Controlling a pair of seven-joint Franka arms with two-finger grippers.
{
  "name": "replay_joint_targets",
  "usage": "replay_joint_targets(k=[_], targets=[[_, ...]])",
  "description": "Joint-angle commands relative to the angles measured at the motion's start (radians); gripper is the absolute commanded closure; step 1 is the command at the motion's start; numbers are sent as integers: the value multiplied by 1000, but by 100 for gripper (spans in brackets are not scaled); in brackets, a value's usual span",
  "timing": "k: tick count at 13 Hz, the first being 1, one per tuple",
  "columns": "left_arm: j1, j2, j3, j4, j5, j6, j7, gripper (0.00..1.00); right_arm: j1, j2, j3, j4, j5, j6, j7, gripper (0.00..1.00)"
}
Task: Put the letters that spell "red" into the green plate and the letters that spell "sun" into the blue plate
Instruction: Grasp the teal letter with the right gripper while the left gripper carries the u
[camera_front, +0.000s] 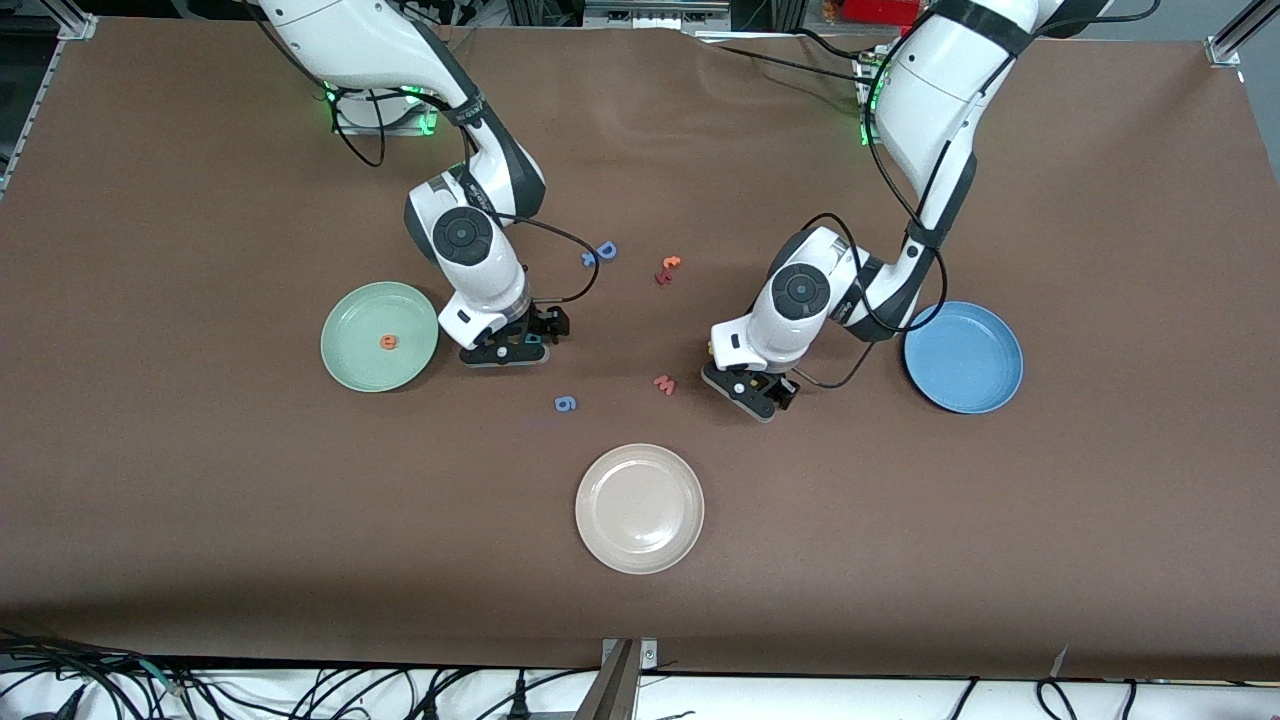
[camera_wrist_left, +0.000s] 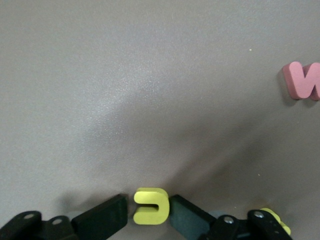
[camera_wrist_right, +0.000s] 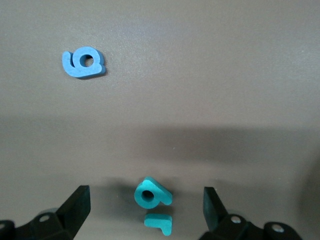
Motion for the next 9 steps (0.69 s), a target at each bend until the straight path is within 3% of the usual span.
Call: replay_joint_targets(k=[1,6,9], targets=[[-12,13,18,-5,34,5,8,62,5,16,0,21,5,-5,6,1],[-7,-5,18,-5,29,1,8,95,7,20,0,20,1,-5,6,2],[7,-36,19,6,19,-56,33,100,7,22,0,20,-1,-3,5,2]])
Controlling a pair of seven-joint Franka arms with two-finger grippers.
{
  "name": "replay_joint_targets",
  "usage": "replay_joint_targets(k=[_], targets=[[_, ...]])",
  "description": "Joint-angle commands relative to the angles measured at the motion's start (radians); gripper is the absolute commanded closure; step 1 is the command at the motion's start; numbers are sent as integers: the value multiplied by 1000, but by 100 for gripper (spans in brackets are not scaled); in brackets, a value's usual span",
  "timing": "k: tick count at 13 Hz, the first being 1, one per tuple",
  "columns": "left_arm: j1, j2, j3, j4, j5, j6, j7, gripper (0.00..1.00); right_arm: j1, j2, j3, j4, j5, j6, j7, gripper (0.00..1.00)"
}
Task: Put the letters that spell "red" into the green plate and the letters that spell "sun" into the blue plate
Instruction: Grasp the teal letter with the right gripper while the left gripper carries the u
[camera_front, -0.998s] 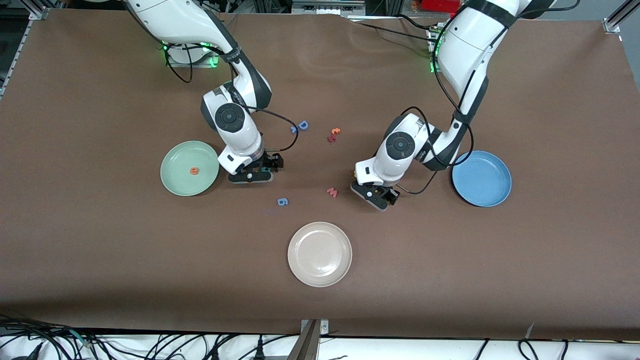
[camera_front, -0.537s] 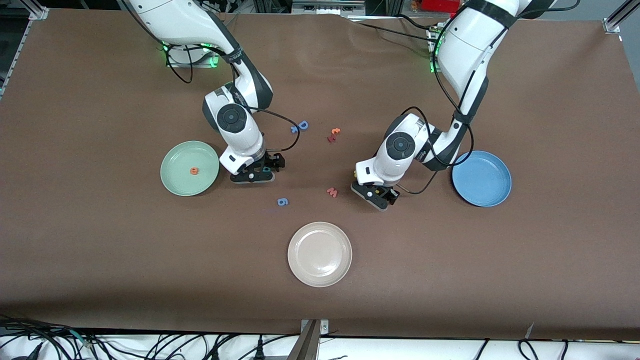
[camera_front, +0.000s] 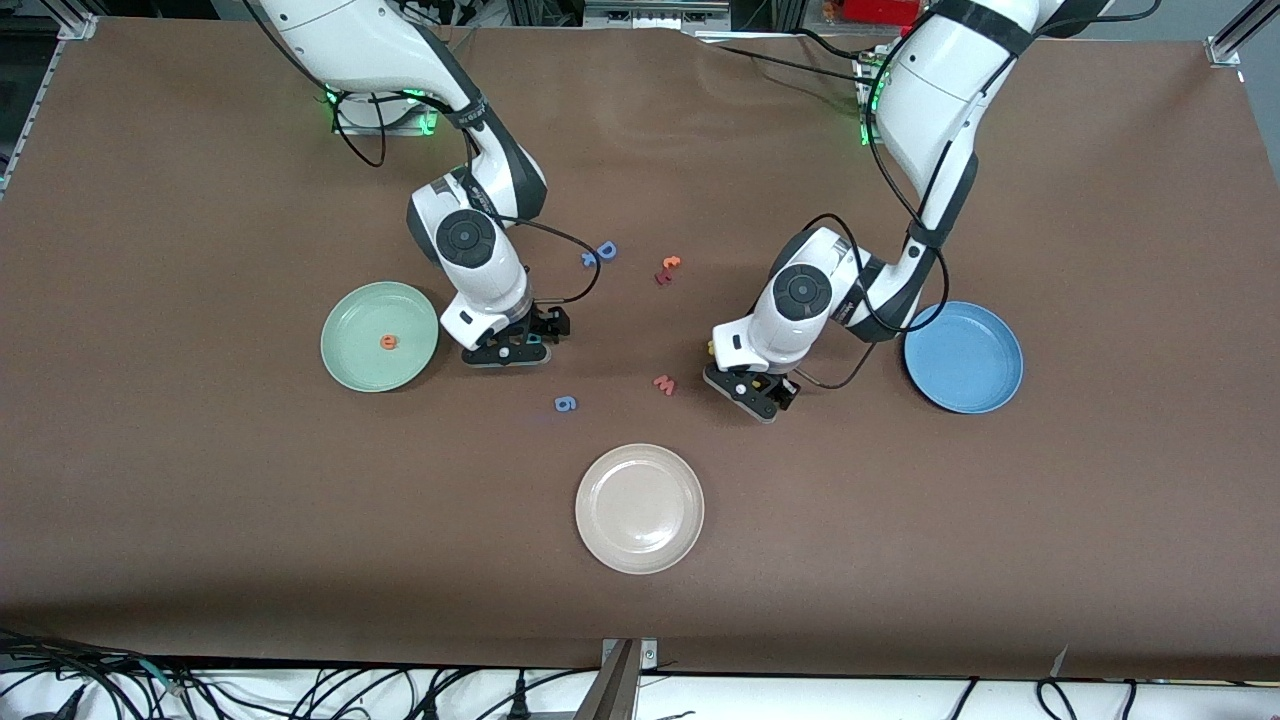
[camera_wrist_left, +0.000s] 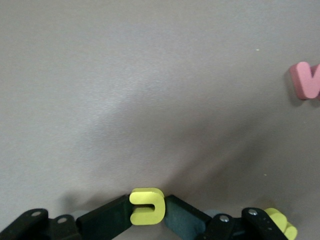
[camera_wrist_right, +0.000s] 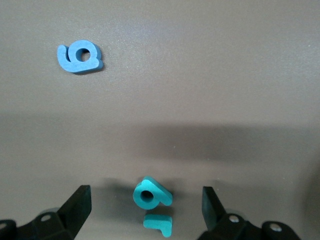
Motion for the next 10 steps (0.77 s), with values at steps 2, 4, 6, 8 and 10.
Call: replay_joint_targets(k=[2,4,6,8,10], targets=[[38,-79,13,1,-96,-95,97,100,5,11,0,17,0,-3,2,2],[57,-139,71,4,-243,-208,220,100,5,11,0,17,0,-2,3,2],[91,-196,132,3,-328,-337,311,100,8,11,0,17,0,-2,3,2],[126,-221,163,-7,-330,-412,339,100,9,11,0,17,-2,-2,3,2],[134,-222,210,-13,-327,-469,343,100,11,14,0,17,-2,-3,3,4]])
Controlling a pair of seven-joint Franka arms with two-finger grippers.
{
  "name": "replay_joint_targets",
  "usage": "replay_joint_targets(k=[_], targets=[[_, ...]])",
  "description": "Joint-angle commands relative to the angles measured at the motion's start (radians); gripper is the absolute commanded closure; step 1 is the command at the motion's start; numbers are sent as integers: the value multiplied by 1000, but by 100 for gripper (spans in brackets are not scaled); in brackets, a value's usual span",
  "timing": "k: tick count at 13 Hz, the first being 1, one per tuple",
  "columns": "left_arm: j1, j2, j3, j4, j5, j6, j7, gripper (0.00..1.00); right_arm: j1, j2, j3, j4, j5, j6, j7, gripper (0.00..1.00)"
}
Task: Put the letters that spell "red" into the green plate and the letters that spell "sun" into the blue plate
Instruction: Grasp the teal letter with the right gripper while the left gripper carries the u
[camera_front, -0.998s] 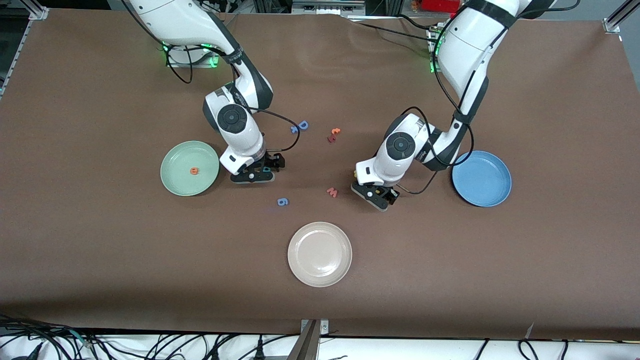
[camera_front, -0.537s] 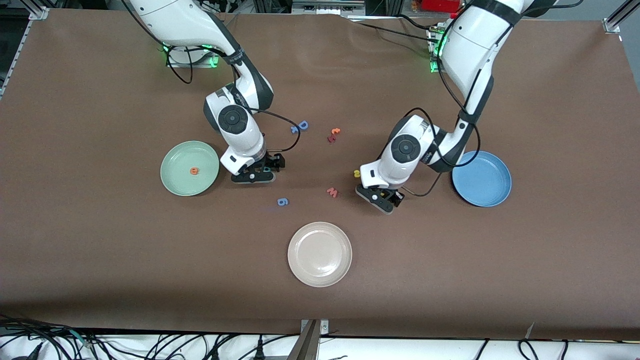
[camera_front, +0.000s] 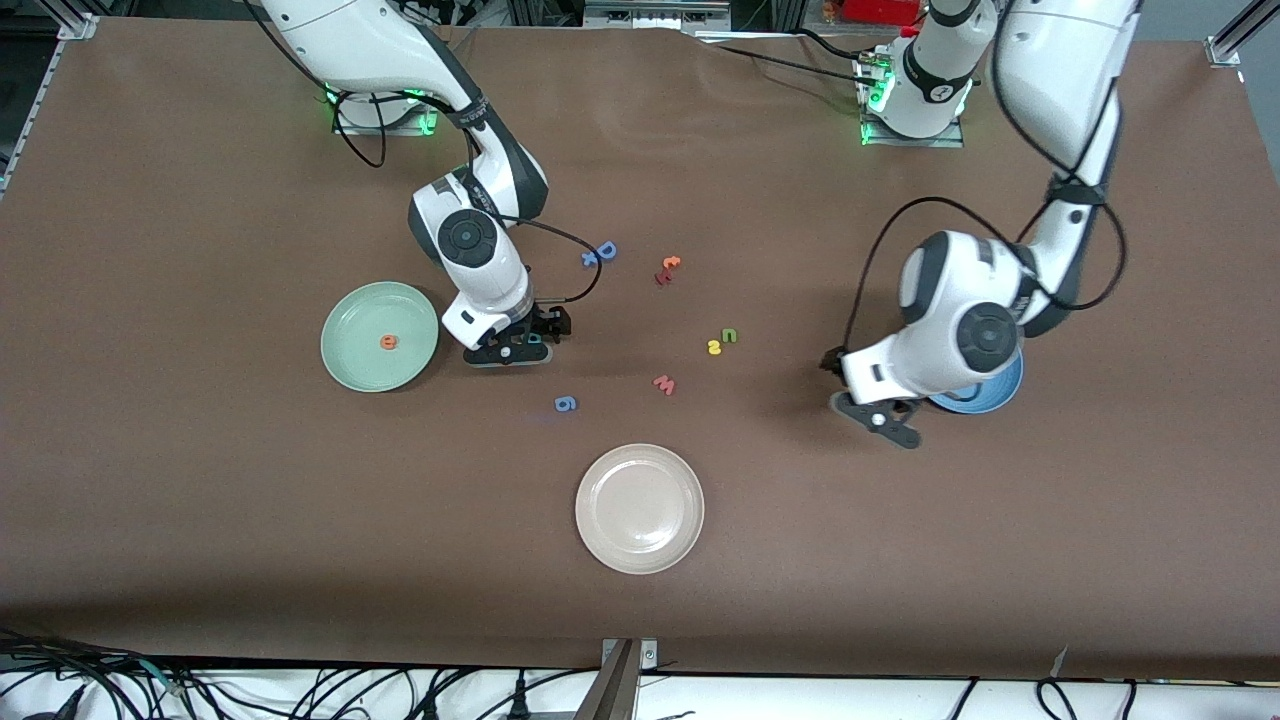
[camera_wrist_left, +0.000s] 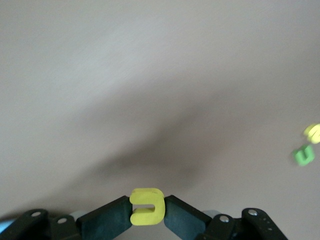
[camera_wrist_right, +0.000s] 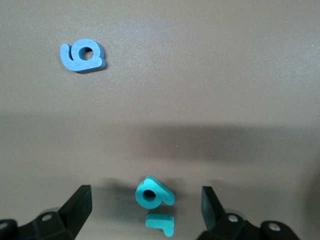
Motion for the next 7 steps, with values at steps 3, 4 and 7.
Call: replay_joint_targets(k=[3,4,7], targets=[[1,-17,77,-115,-36,-53,18,99,7,15,0,14,-2,-2,3,5],[6,-14,88,-135,-36,-53,13,100,7,15,-2,13,-2,-2,3,4],[21,-17,134,-174,-33,-53,45,100,7,19,-2,10,-3,-2,3,7]])
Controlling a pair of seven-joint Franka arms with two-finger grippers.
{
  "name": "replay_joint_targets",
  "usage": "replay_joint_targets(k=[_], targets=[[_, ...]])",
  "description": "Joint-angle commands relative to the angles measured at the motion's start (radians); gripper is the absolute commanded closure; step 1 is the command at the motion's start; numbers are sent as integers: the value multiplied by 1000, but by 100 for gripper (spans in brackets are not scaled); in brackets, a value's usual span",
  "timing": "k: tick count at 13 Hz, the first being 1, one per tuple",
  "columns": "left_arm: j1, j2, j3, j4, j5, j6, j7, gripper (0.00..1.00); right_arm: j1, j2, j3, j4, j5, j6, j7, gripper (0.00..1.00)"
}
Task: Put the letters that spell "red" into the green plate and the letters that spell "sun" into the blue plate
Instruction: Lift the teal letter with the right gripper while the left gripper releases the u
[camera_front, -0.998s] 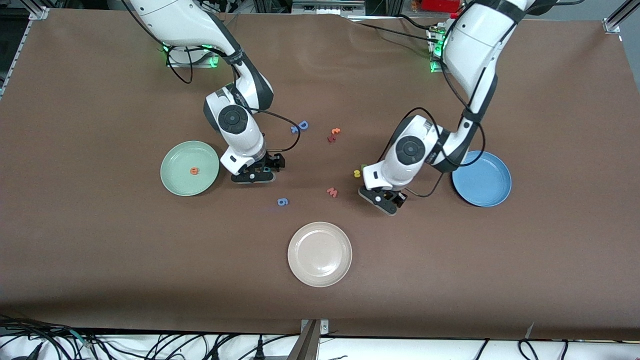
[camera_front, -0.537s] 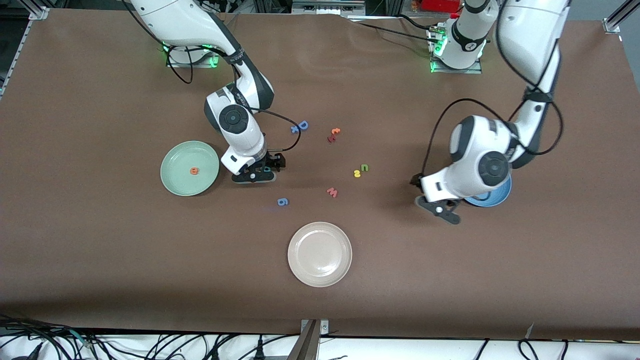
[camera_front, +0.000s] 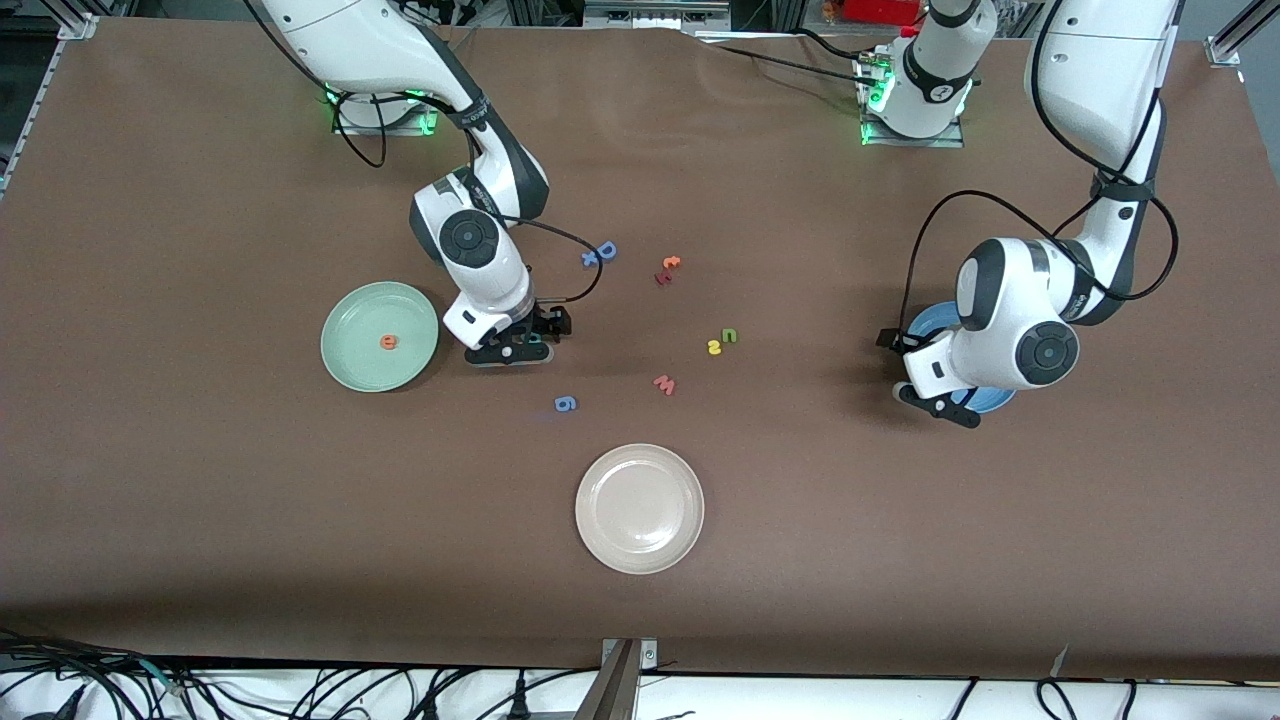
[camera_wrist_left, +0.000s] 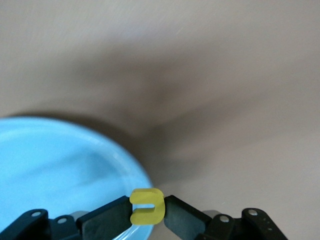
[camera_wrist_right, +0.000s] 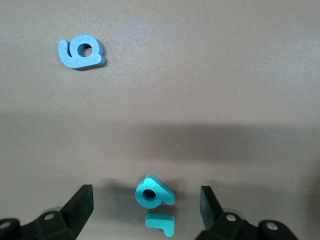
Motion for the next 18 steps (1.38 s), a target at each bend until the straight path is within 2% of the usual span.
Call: replay_joint_targets(k=[1,7,8,9,10,11,12,13,14,15,18], targets=[[12,-15,35,-33,-32,-1,51,100,7,19,-2,10,-3,-2,3,8],[29,43,70,-44,-29,52,31,92,7,25,-2,10,-3,-2,3,24],[35,57,72,-46,-29,69,33,85,7,28,-2,10,-3,-2,3,27],[40,63,72,-46,-29,86,33,82,12,31,-2,10,-3,-2,3,30],[40,62,72,-46,-29,88,31,80,15,31,-3,10,-3,-3,2,43],[40,62,72,-46,-29,88,31,64,15,31,-5,10,-3,-3,2,55],[40,62,72,-44,-29,88,31,49,14,31,-5,11,-3,-5,3,61],[40,54,72,-41,-27,88,31,34,14,31,-5,10,-3,-5,0,76],[37,48,70,-36,-26,82,33,23,15,31,-6,10,-5,-5,0,81],[37,34,70,-36,-26,76,33,22,14,31,-6,10,-5,-5,0,87],[28,-23,64,-10,-27,-16,33,20,14,22,-8,14,-3,-5,-4,89]])
